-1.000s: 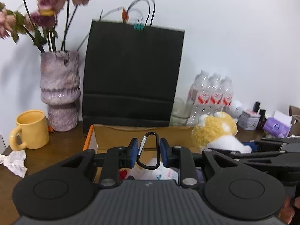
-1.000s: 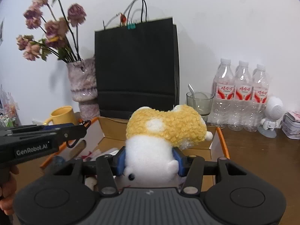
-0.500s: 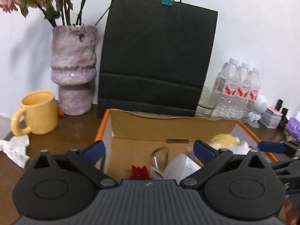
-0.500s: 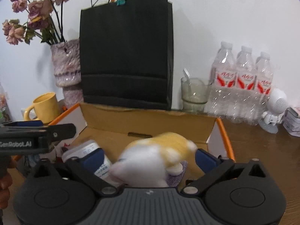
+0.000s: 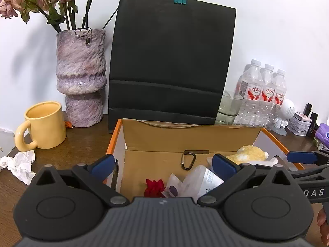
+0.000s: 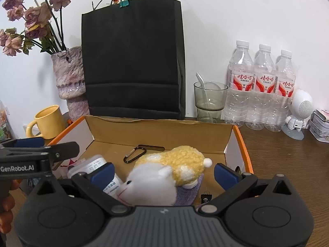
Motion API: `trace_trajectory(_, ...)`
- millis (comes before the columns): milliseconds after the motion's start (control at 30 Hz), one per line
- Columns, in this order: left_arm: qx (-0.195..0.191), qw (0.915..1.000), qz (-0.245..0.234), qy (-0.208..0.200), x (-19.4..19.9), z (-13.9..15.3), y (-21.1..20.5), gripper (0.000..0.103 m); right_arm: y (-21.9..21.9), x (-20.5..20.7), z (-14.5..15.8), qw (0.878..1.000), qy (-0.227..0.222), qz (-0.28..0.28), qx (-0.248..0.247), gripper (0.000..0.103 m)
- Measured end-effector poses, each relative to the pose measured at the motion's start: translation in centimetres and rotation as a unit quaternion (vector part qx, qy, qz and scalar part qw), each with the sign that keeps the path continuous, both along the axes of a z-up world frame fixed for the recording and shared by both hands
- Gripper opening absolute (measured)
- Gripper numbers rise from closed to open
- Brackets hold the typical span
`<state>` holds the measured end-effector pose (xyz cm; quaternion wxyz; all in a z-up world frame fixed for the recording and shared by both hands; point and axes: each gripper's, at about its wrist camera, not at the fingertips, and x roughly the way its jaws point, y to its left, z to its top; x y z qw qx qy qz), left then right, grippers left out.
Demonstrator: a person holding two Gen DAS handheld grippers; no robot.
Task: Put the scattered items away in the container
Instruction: 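Withdraw both tools from the box toward the green tissue pack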
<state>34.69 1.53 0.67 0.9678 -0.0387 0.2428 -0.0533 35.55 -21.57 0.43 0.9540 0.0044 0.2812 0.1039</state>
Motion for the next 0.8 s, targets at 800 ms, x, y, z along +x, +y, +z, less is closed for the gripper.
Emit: trace_trajectory(800,0.008,0.9995,0.002,0.032,-10.2,0.4,-0.8,0.103,-1.3,-9.0,0.9,1.0,0.002,-0.008,-0.006,0.103)
